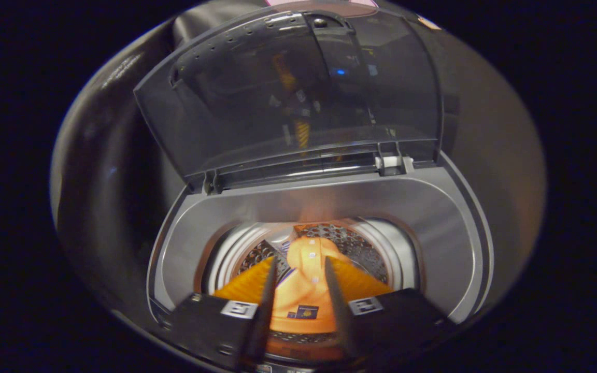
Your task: Put the clothes into the washing machine and then close the washing machine lid.
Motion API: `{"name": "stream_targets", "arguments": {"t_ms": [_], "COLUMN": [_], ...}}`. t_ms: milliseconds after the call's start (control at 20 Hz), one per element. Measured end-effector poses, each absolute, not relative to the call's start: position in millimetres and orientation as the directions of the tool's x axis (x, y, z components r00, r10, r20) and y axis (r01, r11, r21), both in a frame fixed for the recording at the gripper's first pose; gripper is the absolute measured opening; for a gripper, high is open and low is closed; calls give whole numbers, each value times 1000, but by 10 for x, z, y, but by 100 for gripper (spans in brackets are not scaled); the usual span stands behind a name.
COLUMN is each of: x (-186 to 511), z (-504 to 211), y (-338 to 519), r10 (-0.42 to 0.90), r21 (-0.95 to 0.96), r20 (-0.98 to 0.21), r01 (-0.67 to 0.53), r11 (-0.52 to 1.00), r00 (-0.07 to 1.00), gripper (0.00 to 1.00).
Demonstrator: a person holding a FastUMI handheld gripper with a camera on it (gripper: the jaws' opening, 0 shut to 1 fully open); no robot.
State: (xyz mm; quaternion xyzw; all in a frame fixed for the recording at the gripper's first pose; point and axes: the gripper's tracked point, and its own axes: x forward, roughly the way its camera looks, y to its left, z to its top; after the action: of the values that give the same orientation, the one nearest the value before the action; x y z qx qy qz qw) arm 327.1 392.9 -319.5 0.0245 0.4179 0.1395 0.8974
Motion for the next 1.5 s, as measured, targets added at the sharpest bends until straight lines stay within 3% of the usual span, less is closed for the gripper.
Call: {"name": "stream_targets", "arguments": {"t_ms": [150,650,1150,1500], "x": [3281,3404,4013,4603], "z": [-3017,-1977,-561,-341], "y": [3959,3938,4213,4399], "r10": [290,262,294,250], "r21": [173,70,62,67], "r20": [-722,-616,-332,-191], "r01": [-242,-279,-290,-242], "r11": [955,958,955,968], "r00": [628,743,896,949], "gripper": [98,98,97,97]}}
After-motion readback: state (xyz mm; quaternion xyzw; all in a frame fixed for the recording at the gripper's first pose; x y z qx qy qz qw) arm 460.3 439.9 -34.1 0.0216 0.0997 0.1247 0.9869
